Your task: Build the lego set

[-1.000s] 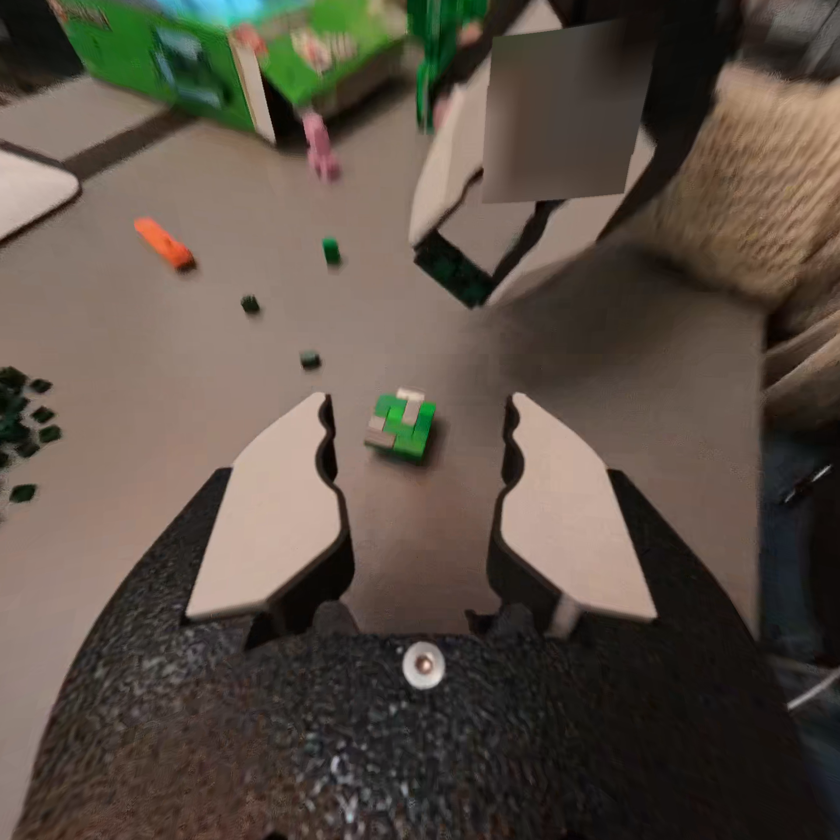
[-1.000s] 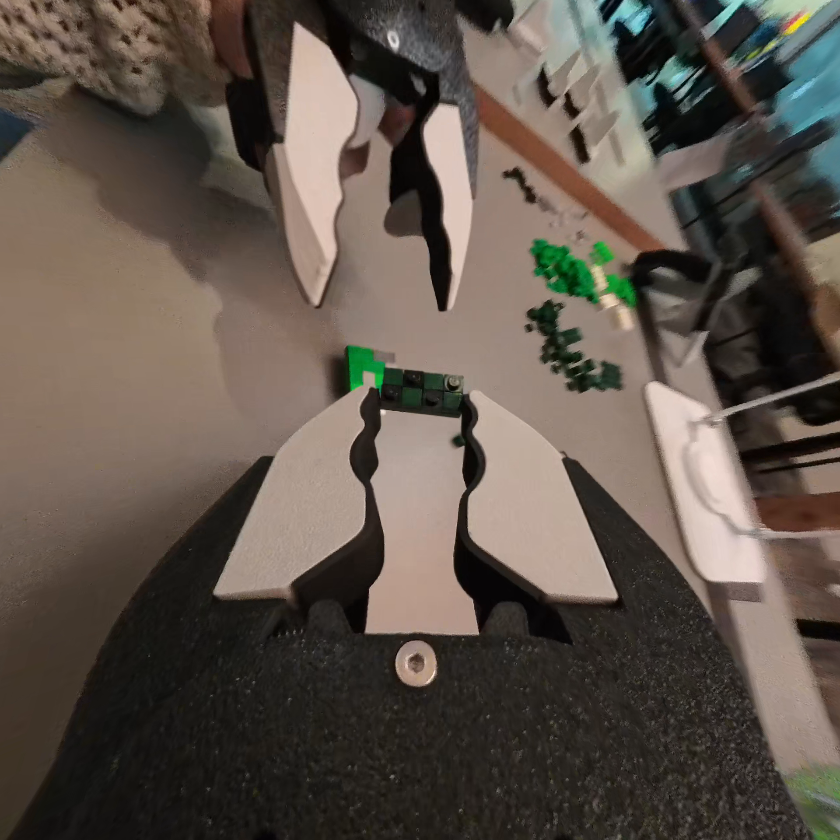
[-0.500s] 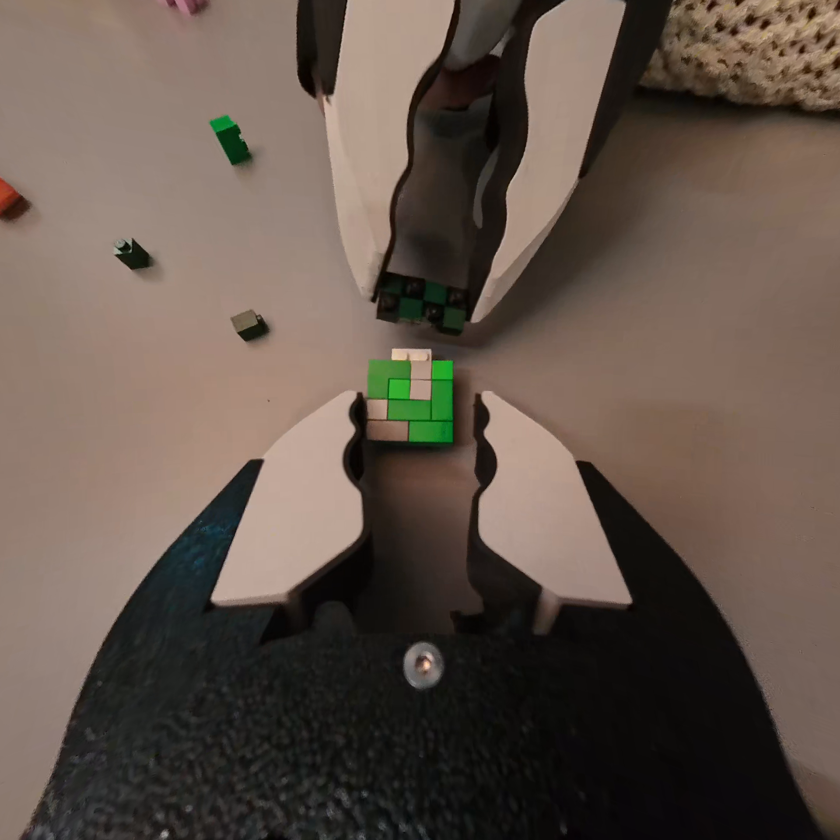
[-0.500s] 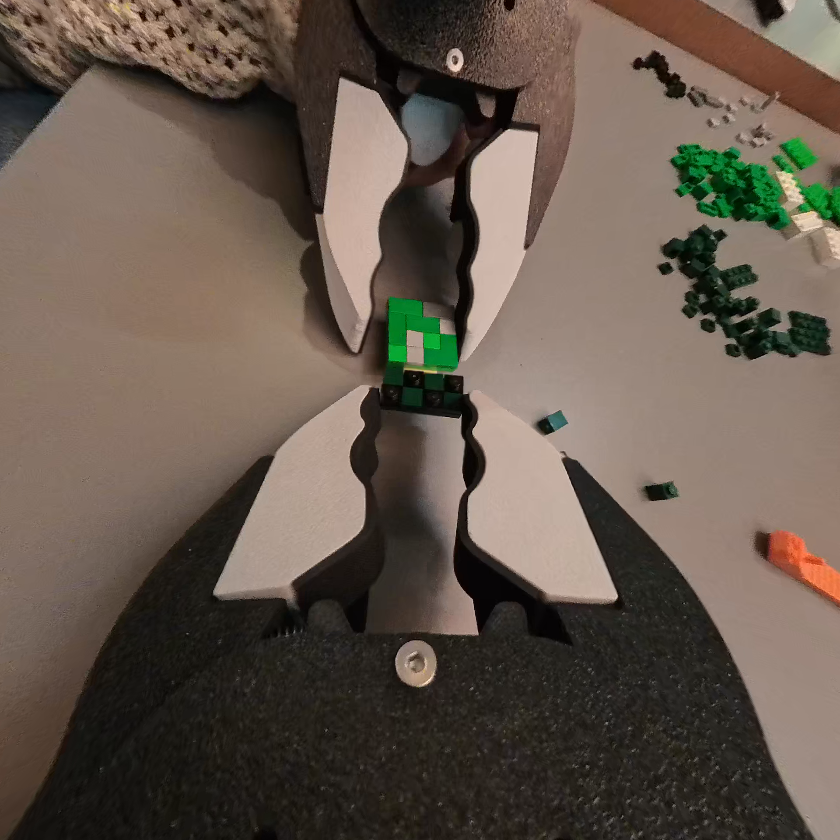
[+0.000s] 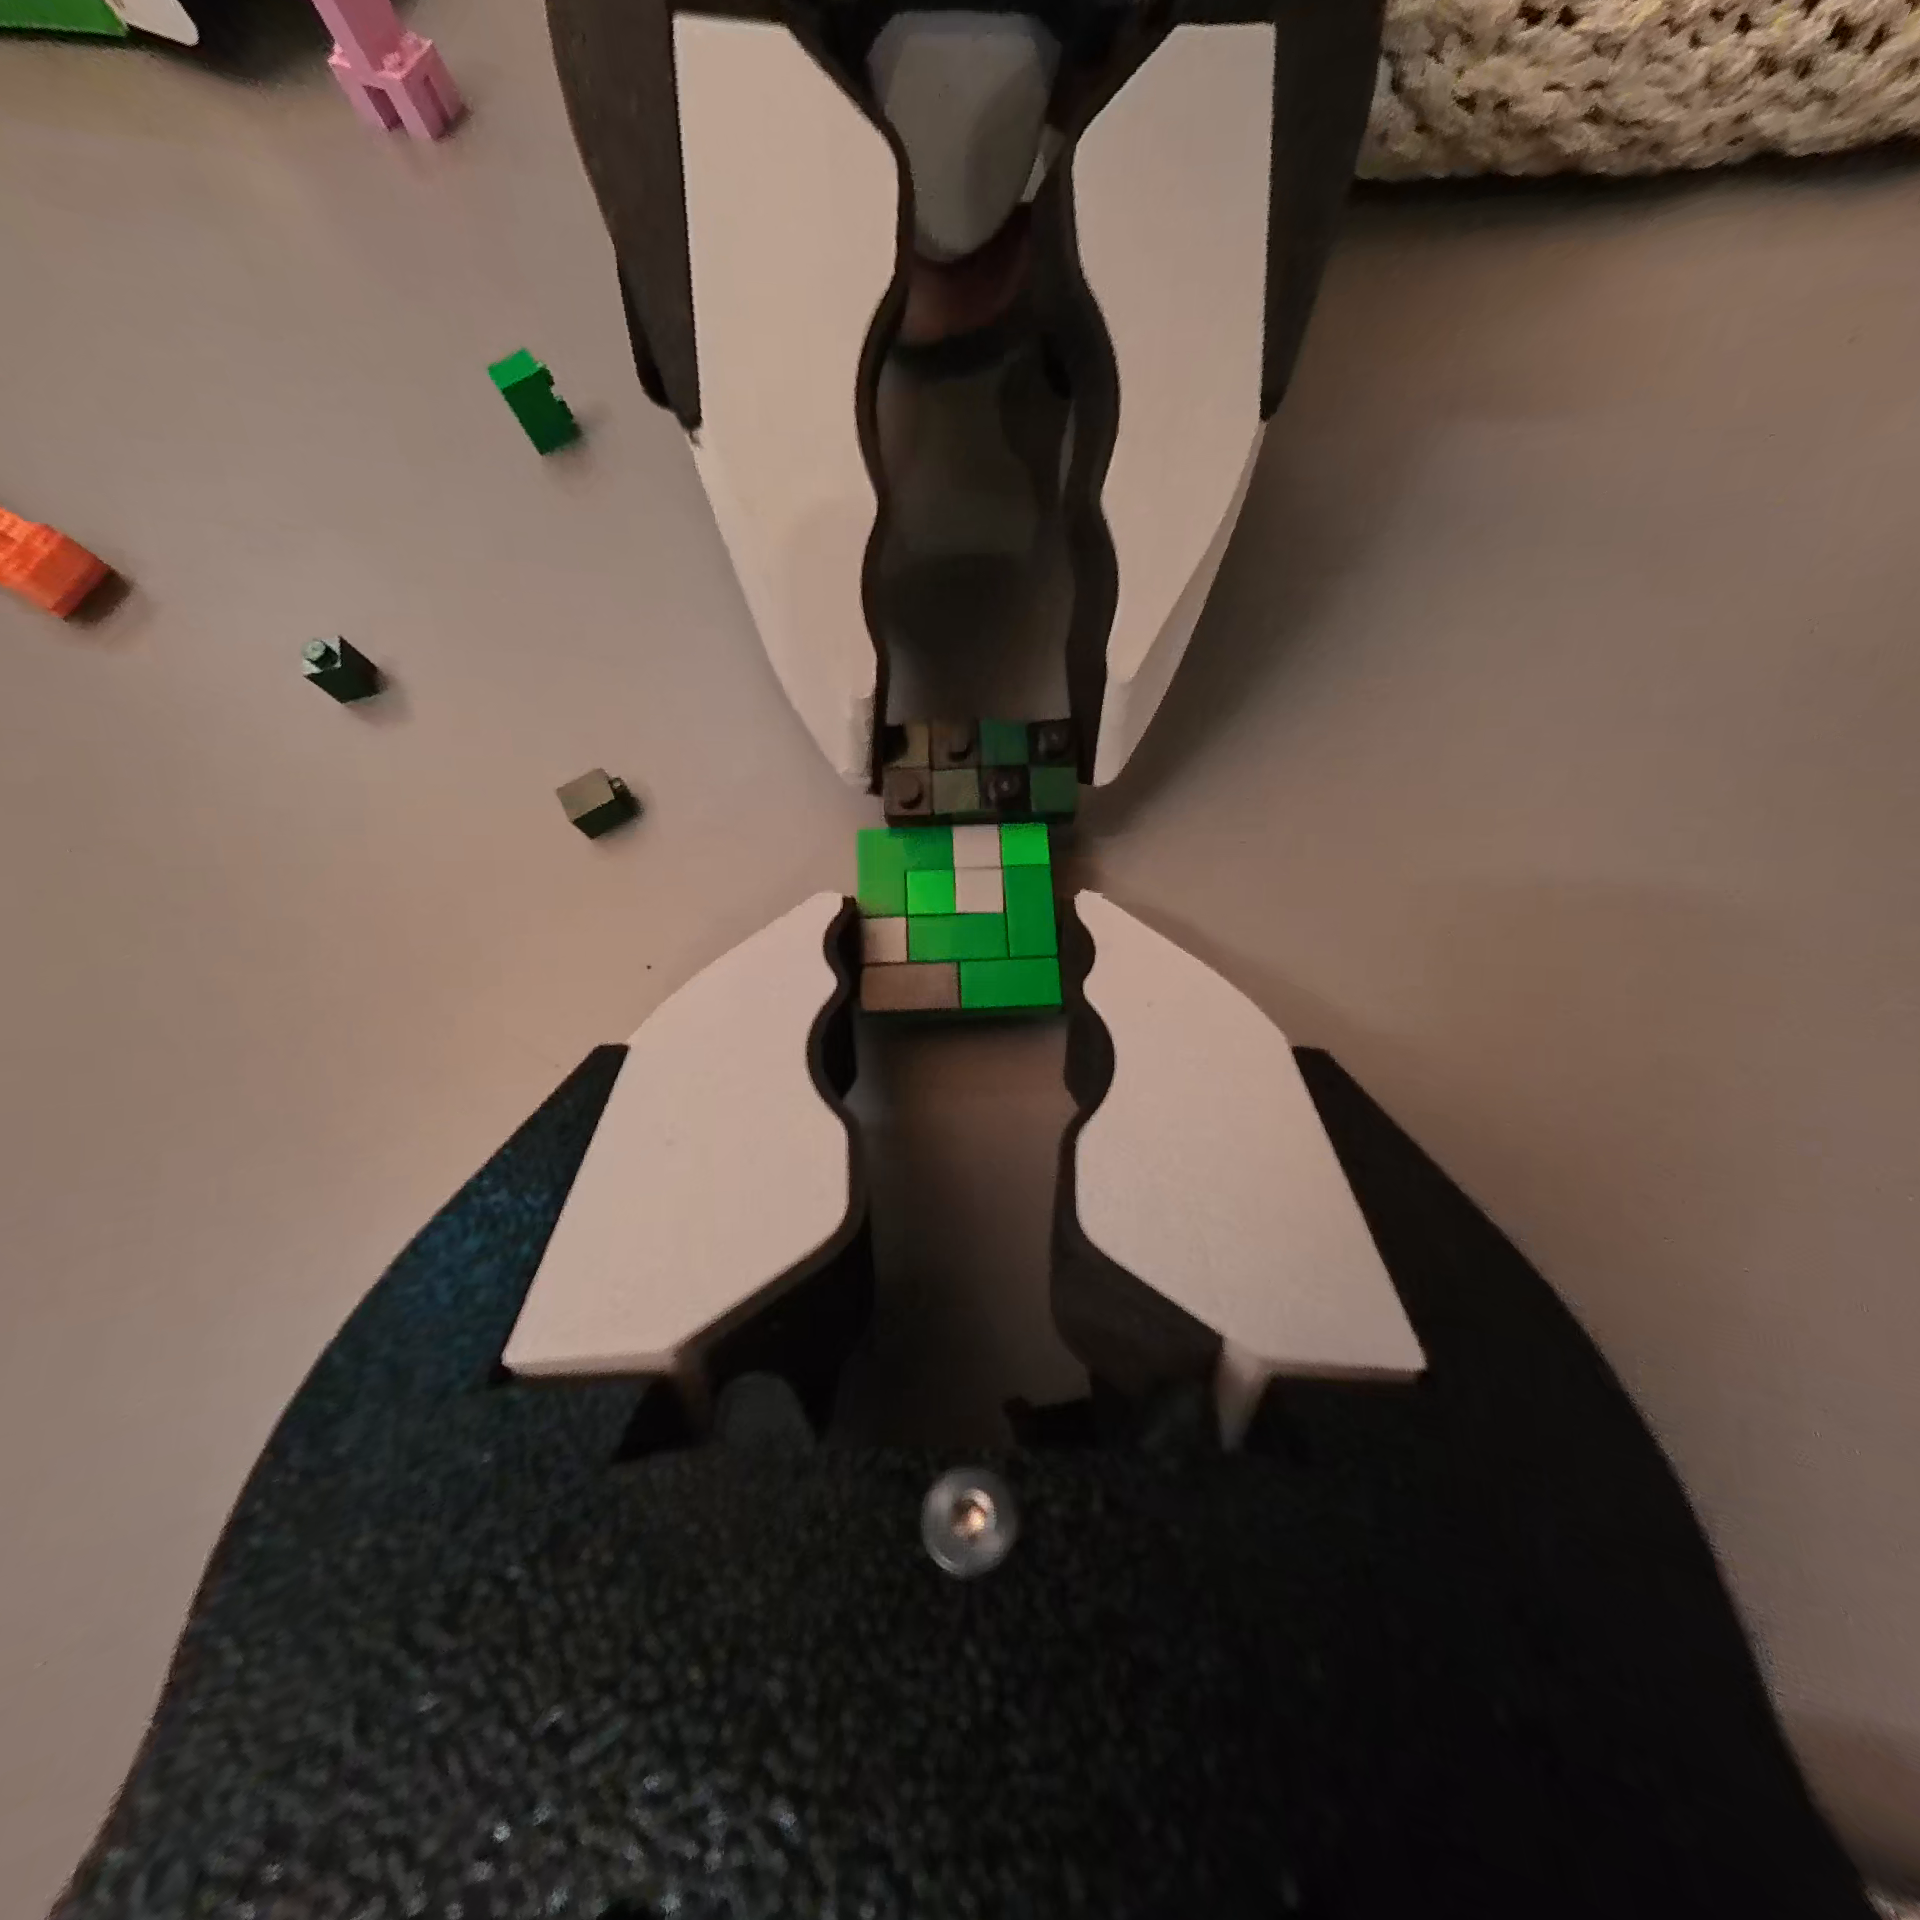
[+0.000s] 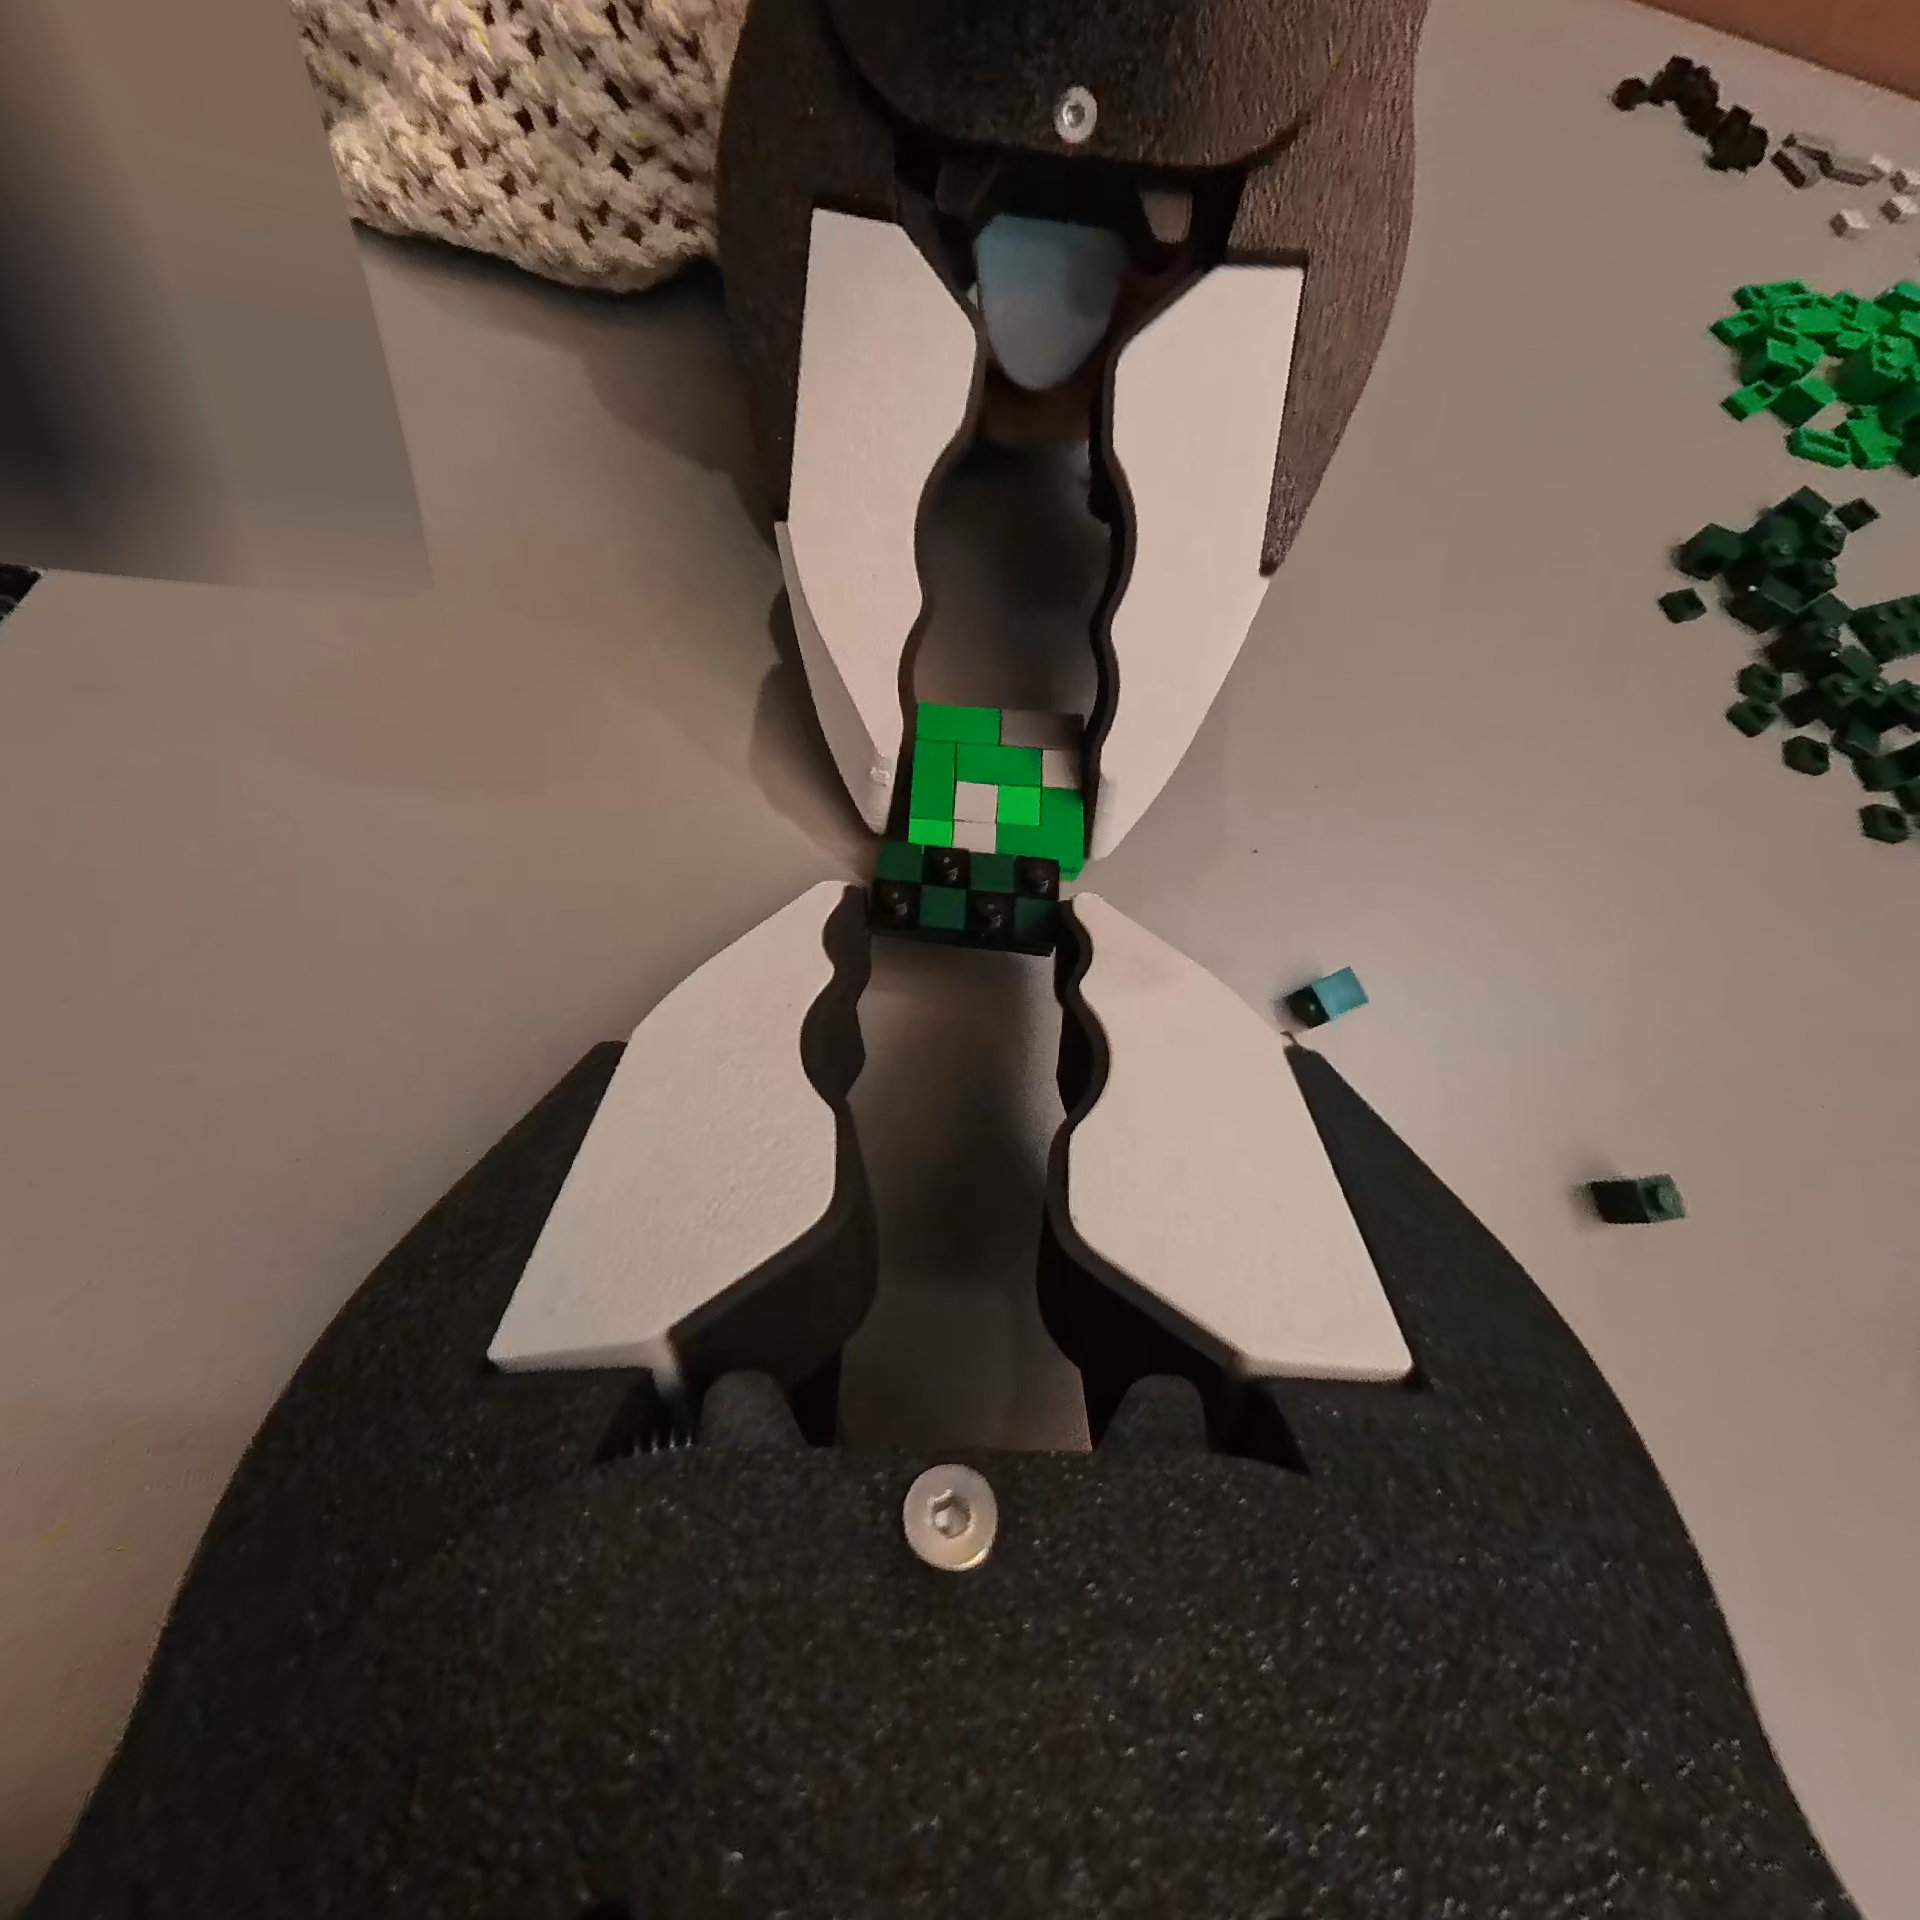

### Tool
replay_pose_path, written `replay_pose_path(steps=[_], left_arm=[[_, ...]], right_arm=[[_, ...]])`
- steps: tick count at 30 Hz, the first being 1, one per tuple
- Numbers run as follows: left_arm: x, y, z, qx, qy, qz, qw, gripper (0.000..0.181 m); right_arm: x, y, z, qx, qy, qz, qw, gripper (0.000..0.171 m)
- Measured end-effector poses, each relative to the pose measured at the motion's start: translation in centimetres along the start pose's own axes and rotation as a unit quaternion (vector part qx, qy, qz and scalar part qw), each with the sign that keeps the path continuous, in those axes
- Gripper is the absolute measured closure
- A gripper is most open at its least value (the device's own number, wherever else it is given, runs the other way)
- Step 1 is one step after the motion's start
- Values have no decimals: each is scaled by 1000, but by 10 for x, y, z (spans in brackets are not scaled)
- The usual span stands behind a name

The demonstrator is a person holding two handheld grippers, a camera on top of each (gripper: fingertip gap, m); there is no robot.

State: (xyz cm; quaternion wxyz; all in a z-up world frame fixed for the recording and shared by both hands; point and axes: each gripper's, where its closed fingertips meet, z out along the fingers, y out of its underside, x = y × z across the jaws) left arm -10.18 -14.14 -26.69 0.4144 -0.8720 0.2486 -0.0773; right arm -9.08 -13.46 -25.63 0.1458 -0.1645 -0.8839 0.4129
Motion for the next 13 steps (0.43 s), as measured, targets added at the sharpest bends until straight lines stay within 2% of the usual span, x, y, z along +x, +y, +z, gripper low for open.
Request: replay_pose_path(steps=[13], left_arm=[[2, 1, 0, -3, 2, -20, 1000, 145]], right_arm=[[7, -5, -8, 36, 22, 15, 999, 137]])
